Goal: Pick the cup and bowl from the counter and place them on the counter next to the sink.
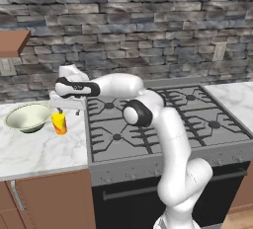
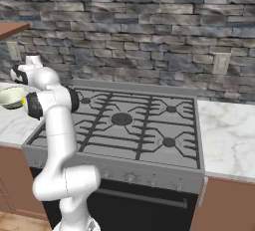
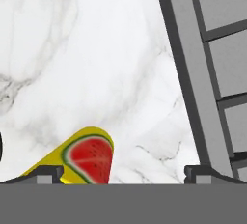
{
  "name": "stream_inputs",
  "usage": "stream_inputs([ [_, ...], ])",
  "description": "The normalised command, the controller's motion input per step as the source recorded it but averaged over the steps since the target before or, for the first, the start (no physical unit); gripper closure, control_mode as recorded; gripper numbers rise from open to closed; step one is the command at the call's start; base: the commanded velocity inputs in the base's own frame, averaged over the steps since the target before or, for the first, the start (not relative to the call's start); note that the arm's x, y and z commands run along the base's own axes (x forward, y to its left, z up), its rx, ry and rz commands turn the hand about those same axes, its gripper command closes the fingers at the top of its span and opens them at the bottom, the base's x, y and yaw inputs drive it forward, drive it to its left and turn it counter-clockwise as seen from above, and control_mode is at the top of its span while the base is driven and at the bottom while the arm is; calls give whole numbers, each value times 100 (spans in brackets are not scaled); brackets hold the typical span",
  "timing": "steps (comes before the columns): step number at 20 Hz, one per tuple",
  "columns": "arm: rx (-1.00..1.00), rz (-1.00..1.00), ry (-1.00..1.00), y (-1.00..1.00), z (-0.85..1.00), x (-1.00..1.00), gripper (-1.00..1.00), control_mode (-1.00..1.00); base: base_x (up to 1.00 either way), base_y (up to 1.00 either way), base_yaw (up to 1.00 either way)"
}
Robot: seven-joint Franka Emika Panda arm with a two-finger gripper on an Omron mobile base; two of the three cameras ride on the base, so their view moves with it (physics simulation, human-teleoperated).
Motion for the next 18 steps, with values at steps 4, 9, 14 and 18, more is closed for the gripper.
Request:
stream_inputs([
  [4, 3, 0, -3, 0, 39, 0, -100, -100, 0, 0, 0],
  [9, 5, 0, -2, 0, 26, -7, -100, -100, 0, 0, 0],
  [14, 0, 0, 0, 1, -24, -12, -100, -100, 0, 0, 0],
  [18, 0, 0, 0, 3, -23, 0, -100, -100, 0, 0, 0],
])
